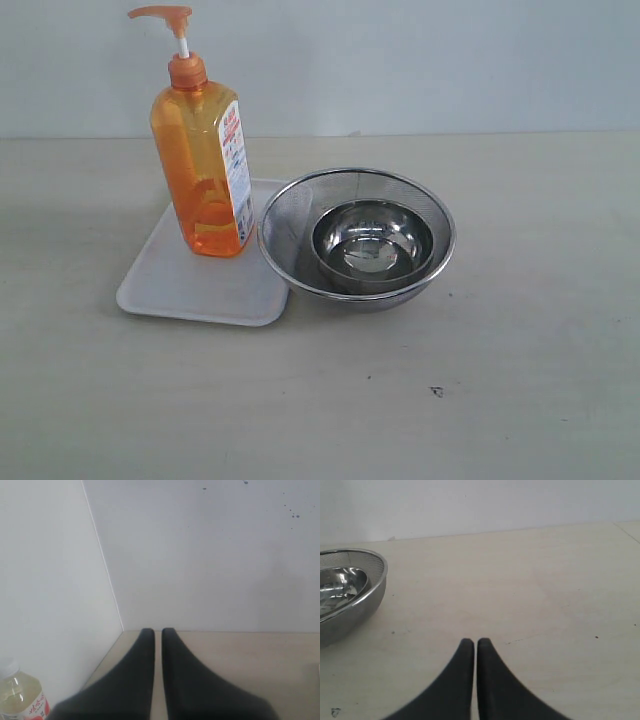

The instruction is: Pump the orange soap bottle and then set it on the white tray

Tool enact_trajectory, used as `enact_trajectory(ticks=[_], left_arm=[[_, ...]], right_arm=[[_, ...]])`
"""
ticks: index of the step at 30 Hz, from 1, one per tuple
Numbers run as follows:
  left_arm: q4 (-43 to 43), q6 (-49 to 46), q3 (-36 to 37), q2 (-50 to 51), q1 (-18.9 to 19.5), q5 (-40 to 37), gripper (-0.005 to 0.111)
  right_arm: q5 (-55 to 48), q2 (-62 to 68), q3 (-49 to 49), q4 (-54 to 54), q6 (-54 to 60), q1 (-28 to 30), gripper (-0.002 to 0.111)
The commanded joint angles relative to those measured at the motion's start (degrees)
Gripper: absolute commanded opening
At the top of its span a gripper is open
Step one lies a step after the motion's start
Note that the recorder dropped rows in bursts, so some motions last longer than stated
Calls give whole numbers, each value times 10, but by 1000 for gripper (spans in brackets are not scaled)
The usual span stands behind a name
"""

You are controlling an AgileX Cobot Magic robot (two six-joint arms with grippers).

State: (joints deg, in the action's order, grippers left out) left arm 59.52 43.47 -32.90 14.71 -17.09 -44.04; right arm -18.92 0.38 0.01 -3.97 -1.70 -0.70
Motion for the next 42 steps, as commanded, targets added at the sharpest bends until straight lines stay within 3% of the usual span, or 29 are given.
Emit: enact_trajectory(ticks=[1,36,39,42], left_arm=[[3,-1,3,-3,-2,4,5],[18,-1,3,-3,-1,25,5],[-15,6,3,-3,22,79,5],[-79,6,3,-3,76,141,5]], right_arm=[[5,-4,0,-2,0,1,0],[5,-4,0,-2,0,1,0],[5,-4,0,-2,0,1,0],[5,-4,0,-2,0,1,0]])
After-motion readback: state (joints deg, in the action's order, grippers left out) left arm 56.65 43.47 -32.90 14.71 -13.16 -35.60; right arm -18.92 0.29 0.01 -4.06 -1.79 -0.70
